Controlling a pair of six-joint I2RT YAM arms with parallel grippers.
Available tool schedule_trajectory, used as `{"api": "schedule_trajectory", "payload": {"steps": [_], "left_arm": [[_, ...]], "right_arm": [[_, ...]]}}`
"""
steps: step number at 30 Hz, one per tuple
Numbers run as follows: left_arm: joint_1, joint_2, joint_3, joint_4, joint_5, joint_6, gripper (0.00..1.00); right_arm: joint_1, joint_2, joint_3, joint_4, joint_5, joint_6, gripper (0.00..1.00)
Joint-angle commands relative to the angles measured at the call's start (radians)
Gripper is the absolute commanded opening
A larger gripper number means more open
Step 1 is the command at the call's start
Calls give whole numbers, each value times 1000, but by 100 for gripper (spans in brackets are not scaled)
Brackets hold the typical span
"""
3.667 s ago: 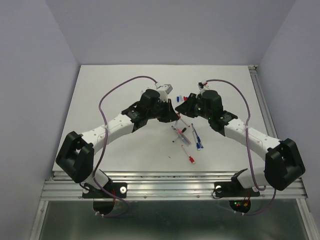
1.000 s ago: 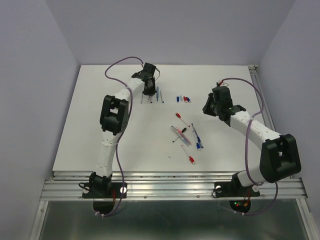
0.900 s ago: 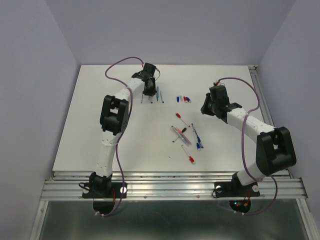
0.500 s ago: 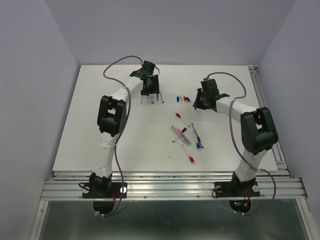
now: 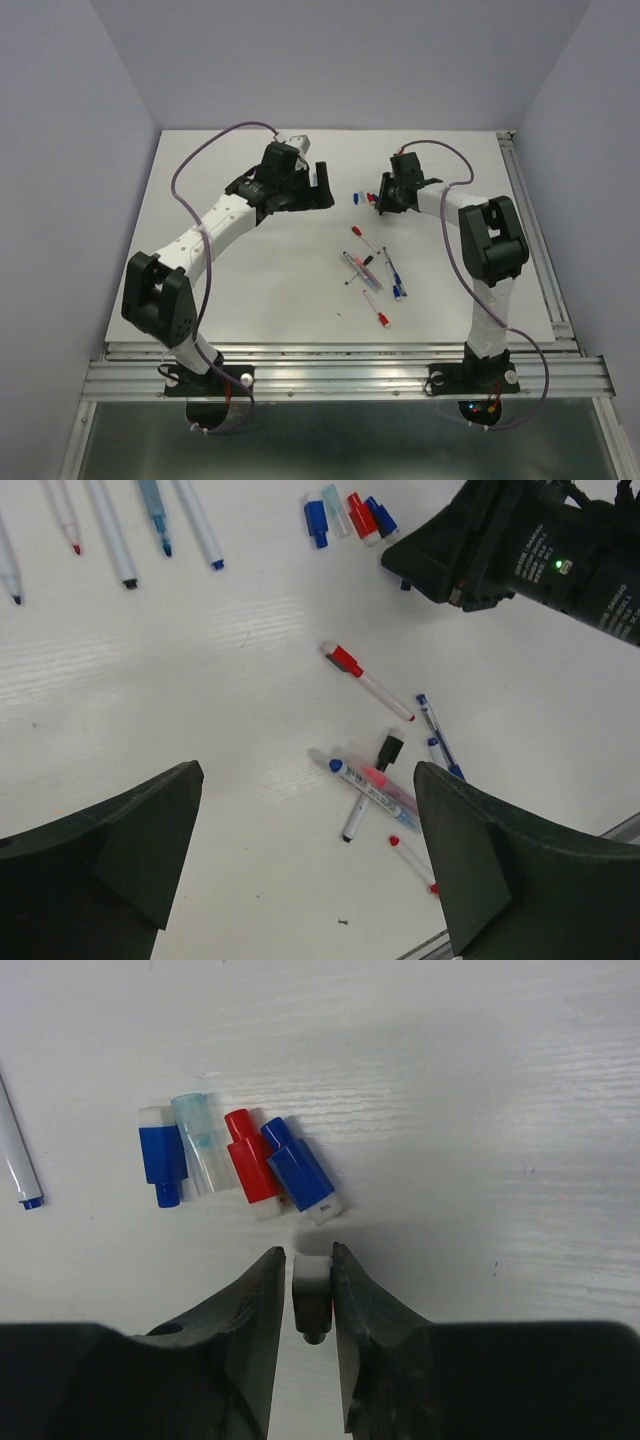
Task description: Open the pen caps
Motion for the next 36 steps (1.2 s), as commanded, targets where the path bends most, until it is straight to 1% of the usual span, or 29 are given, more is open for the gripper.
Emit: {"api": "schedule_trajectory", "payload": {"steps": [1,2,4,5,6,9,13,14,15,16,18,19,22,23,27,28,31,34,36], "left_arm": [[-8,-81,-150,62,31,-61,99],[-11,-93,-169,62,34,-66,99],[-16,-119,-219,61,33,-86,99],[-17,-125,-230,61,34,-93,99],[-19,-131,-241,64,36,-102,99],[-23,-141,-263,64,22,-109,99],[-31,-142,-260,72,22,-112,99],[-37,-138,-252,72,19,-112,99],[-40,-133,-249,73,19,-112,99],[-42,-127,-244,72,20,-113,99],[-45,-125,-243,70,20,-119,99],[-48,-124,-246,70,19,-121,99],[-51,-127,-254,72,5,-133,99],[-52,-128,-260,75,5,-139,99],[-55,-121,-264,79,11,-155,99],[-59,-119,-267,81,11,-156,99],[-60,-130,-293,79,5,-165,99],[-63,-141,-304,78,-9,-175,99],[-62,-159,-316,78,-21,-179,99]], "right_arm": [[-1,21,74,22,-24,11,33],[-2,26,76,23,-27,16,37],[-2,33,77,20,-32,22,41],[-1,33,79,19,-32,28,50],[-1,32,76,22,-36,28,55],[-1,20,74,16,-42,30,60],[-1,-43,33,23,-67,14,74],[-2,-87,-5,29,-73,7,85],[-2,-109,-24,36,-73,8,94],[-1,-137,-41,48,-79,4,100],[-1,-204,-102,65,-98,-30,100],[-1,-223,-122,74,-136,-53,100],[5,-279,-182,60,-186,-160,100],[16,-295,-200,59,-208,-226,100],[73,-350,-272,42,-205,-384,100],[88,-352,-266,19,-191,-407,100],[154,-315,-230,-24,-86,-478,99],[188,-280,-196,-35,-65,-487,96],[197,-244,-164,-35,-58,-473,92]]}}
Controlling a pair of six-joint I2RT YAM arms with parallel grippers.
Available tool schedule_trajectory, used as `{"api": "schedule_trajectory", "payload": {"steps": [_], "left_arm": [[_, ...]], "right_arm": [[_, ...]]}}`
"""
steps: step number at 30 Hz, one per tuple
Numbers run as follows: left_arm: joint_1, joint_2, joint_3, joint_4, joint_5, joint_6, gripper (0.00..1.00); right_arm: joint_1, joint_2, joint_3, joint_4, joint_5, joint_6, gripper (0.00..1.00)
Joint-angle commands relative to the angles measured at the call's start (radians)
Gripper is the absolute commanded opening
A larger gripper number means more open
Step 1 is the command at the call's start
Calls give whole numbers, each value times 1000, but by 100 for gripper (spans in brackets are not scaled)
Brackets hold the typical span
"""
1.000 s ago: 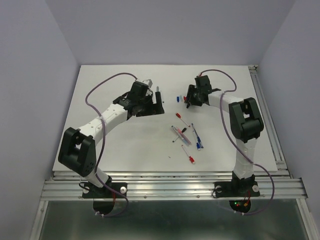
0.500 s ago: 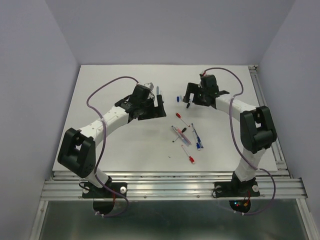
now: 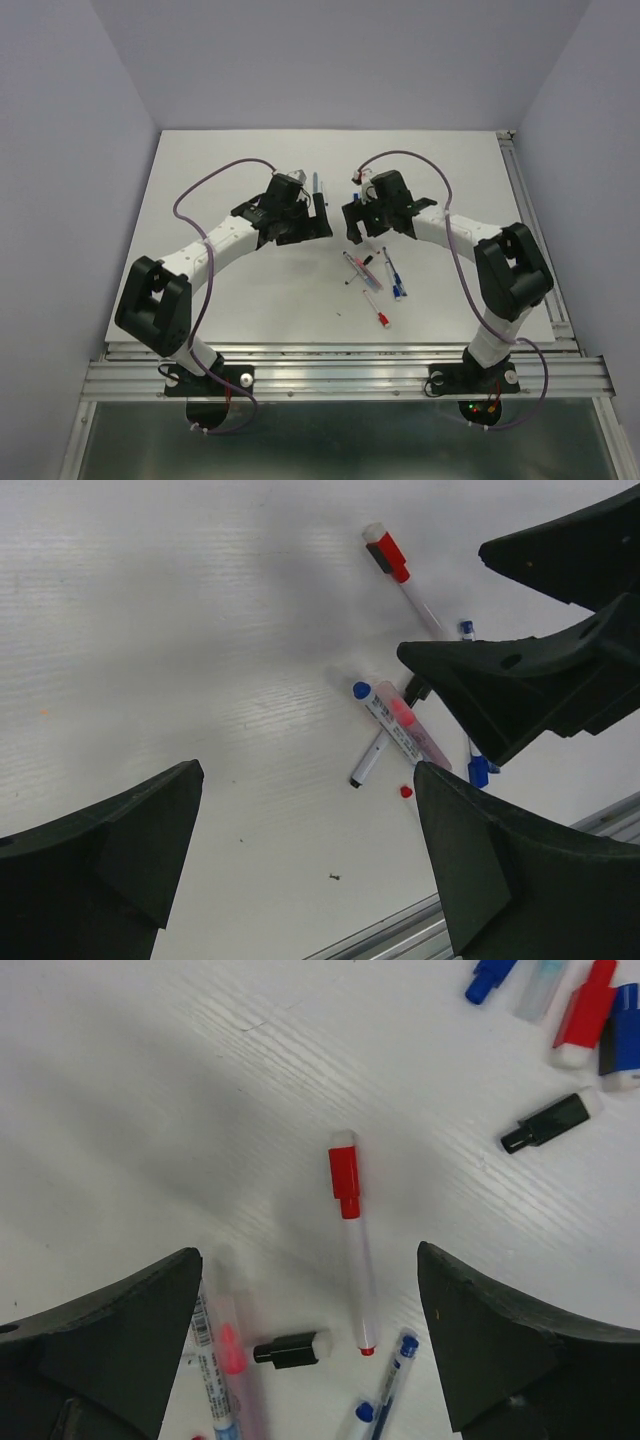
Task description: Open the pen caps
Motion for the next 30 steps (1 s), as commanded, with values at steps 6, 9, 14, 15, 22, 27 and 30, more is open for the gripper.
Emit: {"api": "schedule_trajectory", "payload": {"steps": [6,9,14,15,22,27,30], "left_arm": [[-5,-102,-46,-10,-70,-17,99],[-7,-105,-52,-15,-76,-17,99],[-7,-107,-50,-14,-73,-20,99],[-7,-105,-50,-15,-70,-20,99],[-8,-122,-58,-15,-74,-20,99],[-7,-128,-56,-24,-77,-23,99],[-7,-131,-58,-29,-80,-24,99]], "right_arm": [[33,139,121,-57,53,-53,75],[39,149,106,-42,66,-53,69],[41,172,97,-16,91,-63,60],[42,181,97,-12,89,-72,60],[42,248,132,12,92,-89,59],[42,270,157,0,77,-95,42],[44,268,152,0,59,-96,31]]}}
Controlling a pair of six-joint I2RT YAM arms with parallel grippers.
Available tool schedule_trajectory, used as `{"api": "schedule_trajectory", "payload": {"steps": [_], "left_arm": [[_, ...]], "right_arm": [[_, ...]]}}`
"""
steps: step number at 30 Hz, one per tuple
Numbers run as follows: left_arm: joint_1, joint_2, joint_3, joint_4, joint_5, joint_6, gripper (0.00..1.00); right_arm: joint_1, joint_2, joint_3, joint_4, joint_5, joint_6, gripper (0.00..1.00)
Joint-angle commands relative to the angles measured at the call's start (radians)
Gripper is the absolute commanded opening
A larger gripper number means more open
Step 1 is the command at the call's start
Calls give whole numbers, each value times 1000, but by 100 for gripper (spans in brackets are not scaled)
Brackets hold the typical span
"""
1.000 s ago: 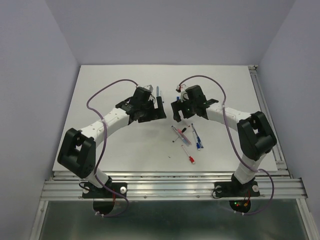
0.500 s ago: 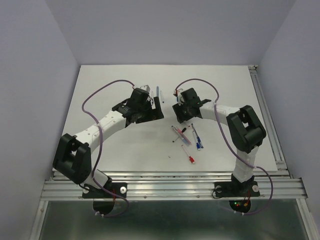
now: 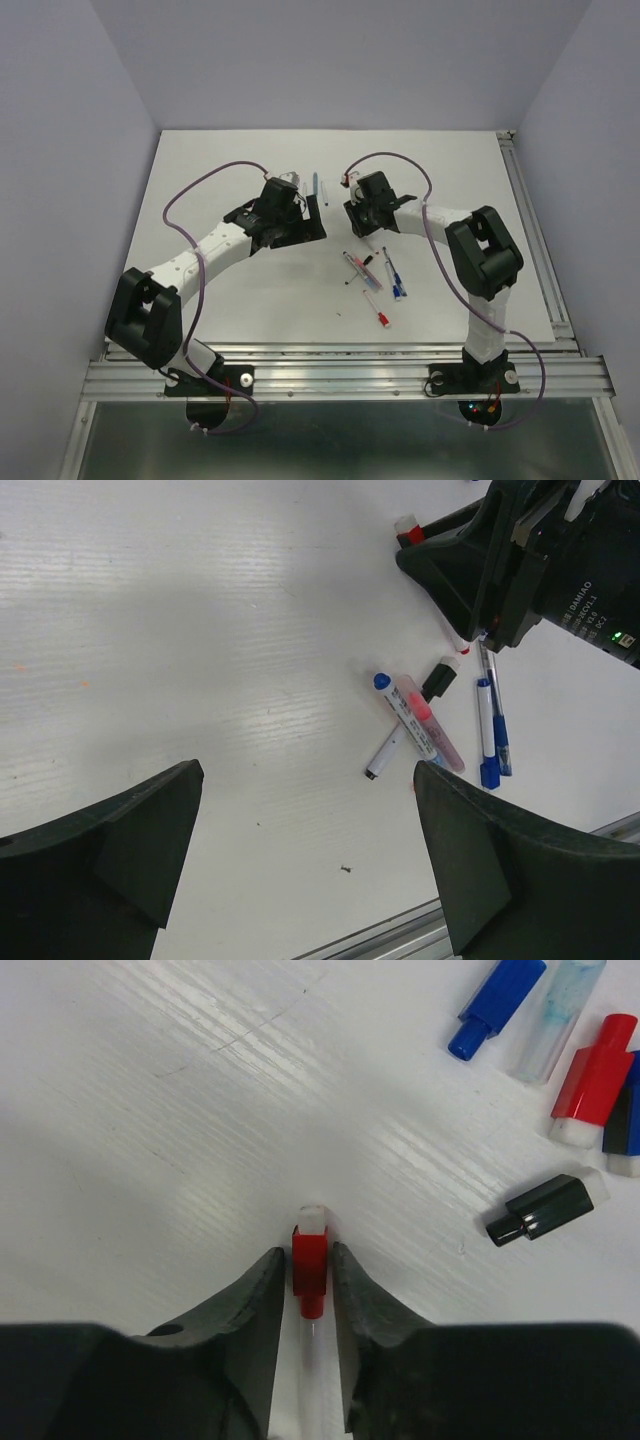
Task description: Open the pen caps
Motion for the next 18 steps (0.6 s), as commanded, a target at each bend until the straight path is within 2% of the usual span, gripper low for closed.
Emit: {"api": "schedule_trajectory", "payload": {"steps": [1,5,11,15,18], "left_arm": [[-3,-55,-6,-4,-18,-5,99],[-3,-55,0,-4,-12,-3,99],[-5,-78,7,0,-6,4,99],[-5,-98,6,22,16,18,99],[-9,-119,-8,81,103,38,99]], "right_arm": [[13,35,17,-8,-25,-11,28],[14,34,53,-17,-53,18,11],[14,-15,114,16,29,35,5],[14,-70,140,42,29,33,5],[14,-171,131,81,64,96,5]]}}
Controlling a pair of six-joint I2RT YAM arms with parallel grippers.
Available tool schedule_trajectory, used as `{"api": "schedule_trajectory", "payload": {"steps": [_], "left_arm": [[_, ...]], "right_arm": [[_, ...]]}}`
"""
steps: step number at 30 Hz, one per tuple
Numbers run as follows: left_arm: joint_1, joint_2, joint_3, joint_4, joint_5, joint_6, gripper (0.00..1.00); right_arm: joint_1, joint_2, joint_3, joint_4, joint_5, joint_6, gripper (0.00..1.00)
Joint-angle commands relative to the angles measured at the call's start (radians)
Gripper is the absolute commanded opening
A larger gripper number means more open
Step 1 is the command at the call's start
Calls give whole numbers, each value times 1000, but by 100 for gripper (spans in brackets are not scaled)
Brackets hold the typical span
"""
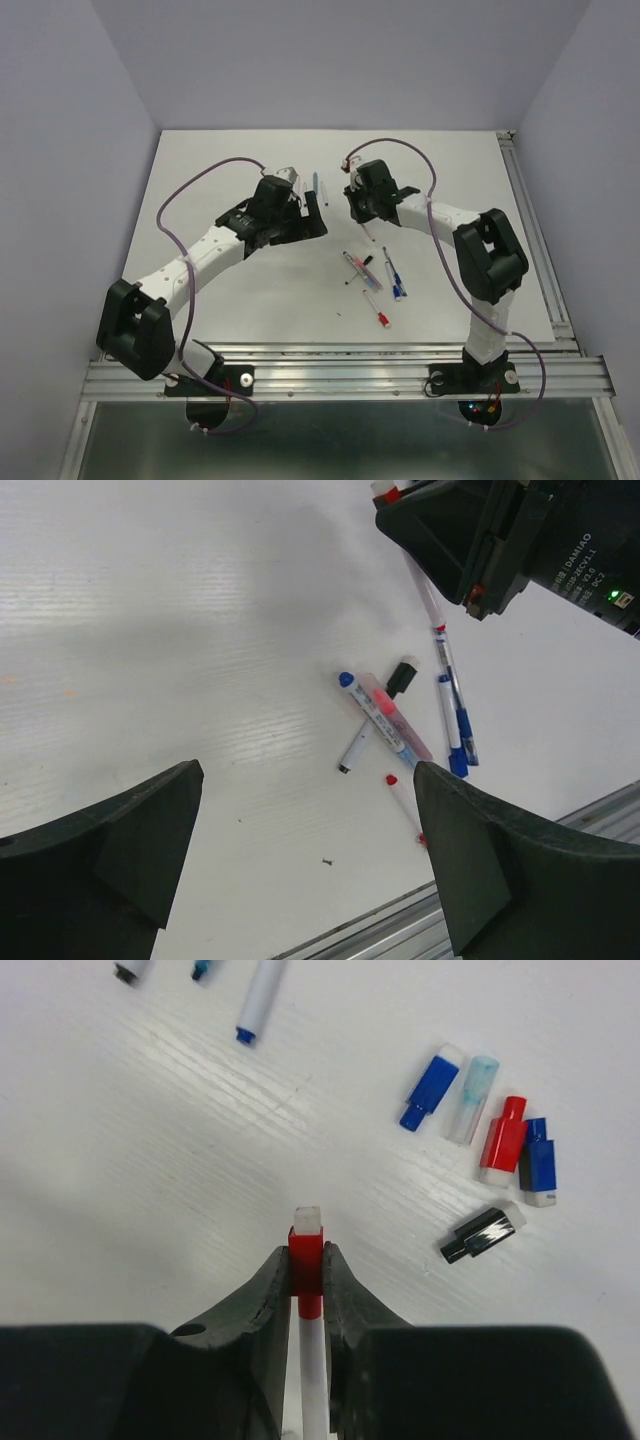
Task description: Open the pen caps
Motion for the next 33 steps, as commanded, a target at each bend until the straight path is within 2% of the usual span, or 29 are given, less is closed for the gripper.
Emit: {"api": "schedule_trajectory", "payload": {"steps": [1,2,5,6,7,9,17,22,24,26,29,30,33], "left_arm": [[-12,-78,-14,107,111,37,99],[-19,-87,-22,156,123,38,99],[-37,-101,-19,227,144,37,99],[-46,-101,-13,244,157,32,99],[-51,-96,-5,282,167,31,99],[-66,-86,4,320,190,29,99],[-86,5,69,449,279,19,98],[-86,36,83,515,355,-12,96],[-88,46,84,526,356,-17,92],[-88,54,89,529,356,-20,86],[-88,59,93,535,359,-27,65],[-88,57,93,537,358,-29,50],[-88,56,95,538,358,-31,36]], "right_arm": [[8,-180,51,95,62,96,5],[8,-213,37,109,71,135,5],[8,-365,-88,190,160,404,5],[8,-410,-140,254,151,526,5],[13,-509,-259,386,133,576,6],[18,-585,-352,498,117,725,6],[37,-682,-454,572,39,896,7],[44,-703,-471,612,39,913,7],[44,-702,-472,622,28,917,7],[47,-697,-478,632,30,930,7],[47,-688,-477,635,-7,937,7],[47,-685,-475,631,-8,937,7],[50,-676,-474,629,-7,930,7]]}}
